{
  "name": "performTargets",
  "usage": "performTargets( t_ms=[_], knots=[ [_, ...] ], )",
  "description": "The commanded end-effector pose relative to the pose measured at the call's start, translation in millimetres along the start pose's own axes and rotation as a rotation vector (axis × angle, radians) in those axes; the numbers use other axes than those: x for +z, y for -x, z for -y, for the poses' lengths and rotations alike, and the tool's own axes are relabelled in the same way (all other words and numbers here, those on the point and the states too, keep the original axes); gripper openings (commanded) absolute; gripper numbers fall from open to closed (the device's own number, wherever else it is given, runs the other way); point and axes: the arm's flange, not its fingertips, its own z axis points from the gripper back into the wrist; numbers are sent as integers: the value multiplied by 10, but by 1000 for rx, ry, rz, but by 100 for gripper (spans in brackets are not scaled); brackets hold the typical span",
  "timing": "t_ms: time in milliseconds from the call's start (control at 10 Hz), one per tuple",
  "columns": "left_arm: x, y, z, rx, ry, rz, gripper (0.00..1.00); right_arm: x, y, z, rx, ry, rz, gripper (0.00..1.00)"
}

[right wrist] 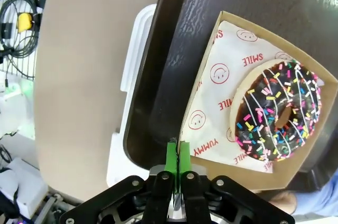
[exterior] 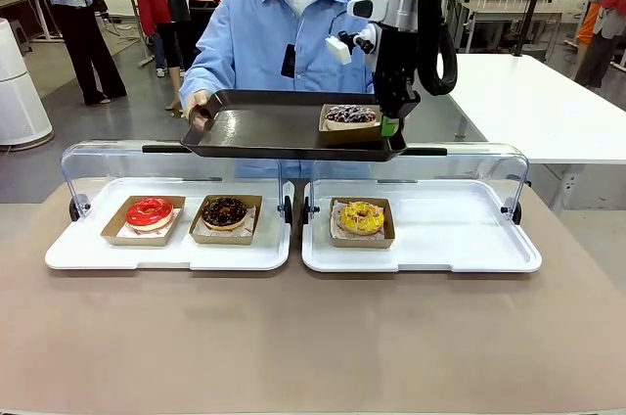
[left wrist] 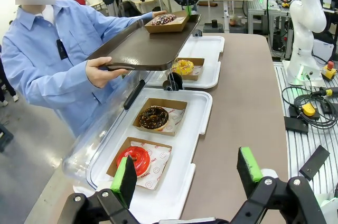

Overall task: Provide the desired donut to the person.
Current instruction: Place the picked Paper togo box onto the Handle tray extended by the person.

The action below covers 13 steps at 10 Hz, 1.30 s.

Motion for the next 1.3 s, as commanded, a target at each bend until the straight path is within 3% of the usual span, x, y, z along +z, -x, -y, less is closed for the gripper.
performTargets(
  t_ms=[0, 100, 200, 300, 500, 600, 700, 1200],
  knots=[
    [12, -4, 7, -8, -3, 16, 100, -66, -12, 85, -20, 12, 56, 12],
    [12, -4, 7, -8, -3, 16, 100, -79, -5, 108, -36, 22, 62, 59],
    [12, -4, 7, -8, -3, 16, 100, -87, 9, 98, -67, 27, 58, 69],
    [12, -4, 7, -8, -3, 16, 100, -78, 22, 81, -84, 32, 61, 100],
    [12, -4, 7, -8, -3, 16, 100, -43, 9, 80, -149, 36, 45, 100],
    [12, -4, 7, -8, -3, 16, 100, -40, -21, 60, -156, 25, 31, 94],
    [12, -4, 7, -8, -3, 16, 100, -31, -44, 50, -154, 16, 30, 100],
    [12, -4, 7, -8, -3, 16, 100, 10, -67, 46, -160, -8, 26, 100]
  ],
)
